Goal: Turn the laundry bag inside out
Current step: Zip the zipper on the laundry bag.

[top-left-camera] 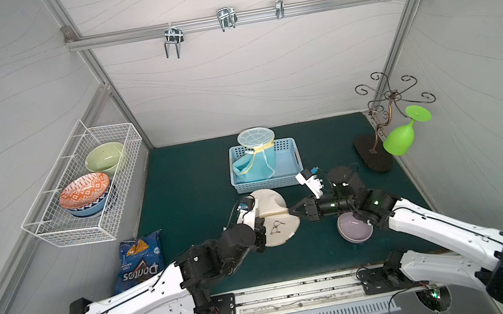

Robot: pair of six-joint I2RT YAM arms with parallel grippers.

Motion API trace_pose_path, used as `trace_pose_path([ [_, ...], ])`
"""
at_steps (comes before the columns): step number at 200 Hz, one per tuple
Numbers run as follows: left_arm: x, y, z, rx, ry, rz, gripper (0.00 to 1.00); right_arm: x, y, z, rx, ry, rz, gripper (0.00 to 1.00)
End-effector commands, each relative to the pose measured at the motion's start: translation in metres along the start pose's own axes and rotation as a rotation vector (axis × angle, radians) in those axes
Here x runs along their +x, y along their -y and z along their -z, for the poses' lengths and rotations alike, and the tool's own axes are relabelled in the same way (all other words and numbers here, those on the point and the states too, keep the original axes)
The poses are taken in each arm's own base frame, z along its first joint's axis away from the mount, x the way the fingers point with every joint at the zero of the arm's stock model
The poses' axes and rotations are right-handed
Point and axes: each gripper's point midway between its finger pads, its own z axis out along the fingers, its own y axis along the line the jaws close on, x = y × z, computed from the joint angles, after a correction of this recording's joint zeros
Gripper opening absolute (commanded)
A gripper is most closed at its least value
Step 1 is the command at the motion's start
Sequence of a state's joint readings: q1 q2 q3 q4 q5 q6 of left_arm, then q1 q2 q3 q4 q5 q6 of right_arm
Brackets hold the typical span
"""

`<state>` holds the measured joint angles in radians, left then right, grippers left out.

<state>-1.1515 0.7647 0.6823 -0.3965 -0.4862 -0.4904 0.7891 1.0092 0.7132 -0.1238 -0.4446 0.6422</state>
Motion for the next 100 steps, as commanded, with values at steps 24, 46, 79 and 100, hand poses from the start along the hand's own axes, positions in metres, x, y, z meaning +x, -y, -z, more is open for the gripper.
trace_pose_path([
  [24,-0.014,-0.039,0.023,-0.046,0.135,0.272,0.0,0.006,0.03,0.008,0.048,0.112,-0.131,0.0],
  [46,-0.004,-0.028,0.019,0.056,0.071,0.271,0.0,0.004,0.033,0.014,0.046,0.134,-0.149,0.0],
  [79,-0.002,0.001,0.017,0.162,-0.056,0.13,0.29,-0.005,-0.01,0.005,-0.022,-0.087,-0.004,0.0],
  [100,-0.01,0.016,0.019,0.222,-0.061,0.073,0.42,-0.005,-0.023,-0.003,-0.052,-0.187,0.047,0.0],
])
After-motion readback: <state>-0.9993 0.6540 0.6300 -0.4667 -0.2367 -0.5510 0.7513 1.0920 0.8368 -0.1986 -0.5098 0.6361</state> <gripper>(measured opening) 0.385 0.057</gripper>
